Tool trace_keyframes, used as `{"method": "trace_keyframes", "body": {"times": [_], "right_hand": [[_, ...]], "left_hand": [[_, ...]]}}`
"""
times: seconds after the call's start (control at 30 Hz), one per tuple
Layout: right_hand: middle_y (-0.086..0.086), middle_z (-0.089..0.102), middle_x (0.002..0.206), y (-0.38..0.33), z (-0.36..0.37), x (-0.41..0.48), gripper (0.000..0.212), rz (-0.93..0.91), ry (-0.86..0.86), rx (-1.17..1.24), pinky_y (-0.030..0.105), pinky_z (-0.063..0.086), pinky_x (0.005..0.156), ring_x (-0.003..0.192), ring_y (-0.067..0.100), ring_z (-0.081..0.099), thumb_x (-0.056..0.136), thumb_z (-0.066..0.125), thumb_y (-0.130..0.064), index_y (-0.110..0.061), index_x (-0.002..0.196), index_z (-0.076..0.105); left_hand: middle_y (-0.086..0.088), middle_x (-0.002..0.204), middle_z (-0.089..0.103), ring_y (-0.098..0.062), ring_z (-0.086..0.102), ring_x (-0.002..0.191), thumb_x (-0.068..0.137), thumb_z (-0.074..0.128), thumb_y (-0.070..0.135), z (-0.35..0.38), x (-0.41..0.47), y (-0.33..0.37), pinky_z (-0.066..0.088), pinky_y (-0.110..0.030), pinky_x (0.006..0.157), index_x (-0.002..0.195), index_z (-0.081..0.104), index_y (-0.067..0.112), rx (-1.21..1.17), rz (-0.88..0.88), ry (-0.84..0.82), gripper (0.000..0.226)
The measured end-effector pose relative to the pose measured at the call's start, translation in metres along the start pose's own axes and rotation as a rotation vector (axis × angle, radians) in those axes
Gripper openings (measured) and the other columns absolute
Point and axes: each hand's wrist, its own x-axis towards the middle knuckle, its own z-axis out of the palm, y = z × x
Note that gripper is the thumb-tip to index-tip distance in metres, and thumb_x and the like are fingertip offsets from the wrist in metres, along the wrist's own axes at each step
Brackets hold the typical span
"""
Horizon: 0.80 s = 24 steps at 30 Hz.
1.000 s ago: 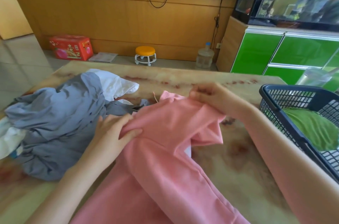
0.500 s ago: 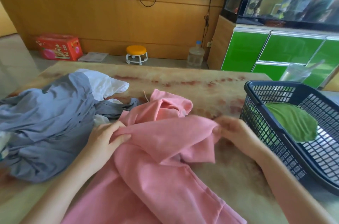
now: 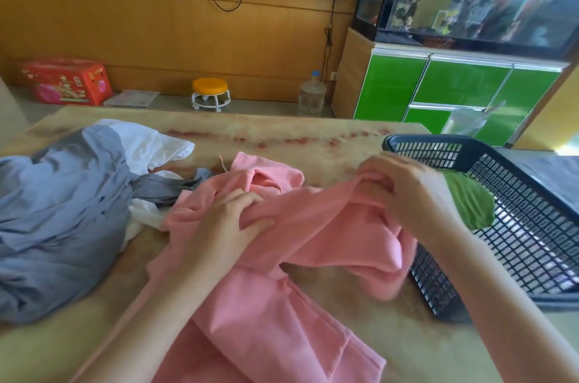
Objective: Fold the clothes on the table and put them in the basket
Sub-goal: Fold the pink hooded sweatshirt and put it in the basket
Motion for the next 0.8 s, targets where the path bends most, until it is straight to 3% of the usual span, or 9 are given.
{"method": "trace_keyframes", "body": {"times": [0.1, 0.2, 0.27, 0.37, 0.43, 0.57, 0.63, 0.7, 0.8], "right_hand": [[-0.006, 0.062, 0.088, 0.004, 0.000, 0.010, 0.008, -0.057, 0.044, -0.140, 0.032, 0.050, 0.060, 0.086, 0.017, 0.056, 0.077, 0.072, -0.024, -0.022, 0.082, 0.067], [-0.003, 0.055, 0.107, 0.012, 0.035, -0.011, 0.020, 0.157, -0.414, -0.278, 0.034, 0.053, 0.071, 0.093, 0.018, 0.056, 0.084, 0.066, -0.009, -0.021, 0.099, 0.066], [-0.003, 0.055, 0.118, 0.017, 0.055, -0.031, 0.027, 0.271, -0.661, -0.203, 0.029, 0.052, 0.079, 0.097, 0.017, 0.060, 0.089, 0.056, -0.010, -0.025, 0.110, 0.063], [-0.007, 0.054, 0.132, 0.003, 0.055, -0.029, 0.031, 0.347, -0.547, 0.096, 0.034, 0.048, 0.094, 0.111, 0.015, 0.057, 0.089, 0.058, -0.028, -0.028, 0.119, 0.063], [-0.011, 0.058, 0.128, -0.028, 0.048, -0.016, 0.044, 0.351, -0.442, 0.278, 0.035, 0.048, 0.093, 0.106, 0.014, 0.060, 0.082, 0.061, -0.048, -0.032, 0.123, 0.061], [-0.017, 0.060, 0.120, -0.115, 0.054, -0.006, 0.056, 0.126, -0.408, 0.293, 0.023, 0.037, 0.081, 0.109, 0.009, 0.053, 0.073, 0.064, -0.065, -0.036, 0.121, 0.059], [-0.013, 0.063, 0.113, -0.138, 0.075, -0.004, 0.051, 0.086, -0.406, 0.303, 0.020, 0.031, 0.071, 0.105, 0.010, 0.055, 0.076, 0.066, -0.060, -0.032, 0.118, 0.061], [-0.008, 0.066, 0.113, -0.147, 0.096, -0.002, 0.047, 0.115, -0.422, 0.337, 0.022, 0.034, 0.070, 0.102, 0.014, 0.059, 0.079, 0.067, -0.052, -0.030, 0.120, 0.061], [-0.002, 0.072, 0.098, -0.154, 0.117, -0.004, 0.040, 0.124, -0.346, 0.344, 0.031, 0.043, 0.080, 0.090, 0.021, 0.062, 0.073, 0.070, -0.050, -0.025, 0.105, 0.068]], "left_hand": [[0.012, 0.096, 0.054, -0.004, 0.050, 0.099, 0.080, 0.073, 0.022, 0.011, 0.006, 0.010, 0.037, -0.017, 0.084, 0.099, 0.065, 0.023, -0.110, 0.027, 0.060, 0.020], [0.010, 0.104, 0.056, 0.009, 0.046, 0.103, 0.080, 0.073, 0.013, 0.022, 0.002, 0.012, 0.035, -0.008, 0.092, 0.106, 0.066, 0.021, -0.116, 0.097, 0.018, 0.028], [0.008, 0.111, 0.057, 0.006, 0.043, 0.113, 0.084, 0.068, 0.010, 0.016, -0.001, 0.012, 0.029, -0.008, 0.099, 0.109, 0.067, 0.018, -0.070, 0.185, 0.090, 0.027], [0.004, 0.114, 0.059, -0.006, 0.052, 0.112, 0.089, 0.054, -0.001, -0.020, -0.004, 0.000, 0.036, -0.014, 0.097, 0.110, 0.065, 0.011, -0.111, 0.164, 0.302, 0.027], [0.000, 0.115, 0.061, -0.012, 0.055, 0.110, 0.087, 0.051, -0.011, -0.040, -0.002, -0.034, 0.038, -0.017, 0.096, 0.108, 0.063, 0.012, -0.125, -0.039, 0.378, 0.034], [0.002, 0.113, 0.064, -0.020, 0.056, 0.115, 0.095, 0.051, 0.010, -0.042, -0.007, -0.078, 0.039, -0.024, 0.093, 0.112, 0.061, 0.028, -0.238, -0.426, 0.131, 0.027], [-0.004, 0.108, 0.066, -0.023, 0.057, 0.111, 0.097, 0.049, 0.024, -0.033, -0.012, -0.084, 0.041, -0.031, 0.098, 0.107, 0.064, 0.044, -0.215, -0.481, 0.061, 0.026], [0.014, 0.106, 0.066, -0.013, 0.058, 0.109, 0.093, 0.052, 0.042, -0.033, -0.015, -0.088, 0.040, -0.036, 0.104, 0.093, 0.058, 0.065, -0.203, -0.477, 0.043, 0.025], [0.030, 0.119, 0.059, 0.001, 0.051, 0.120, 0.092, 0.053, 0.044, -0.036, -0.014, -0.095, 0.034, -0.036, 0.111, 0.102, 0.057, 0.066, -0.318, -0.431, -0.001, 0.025]]}}
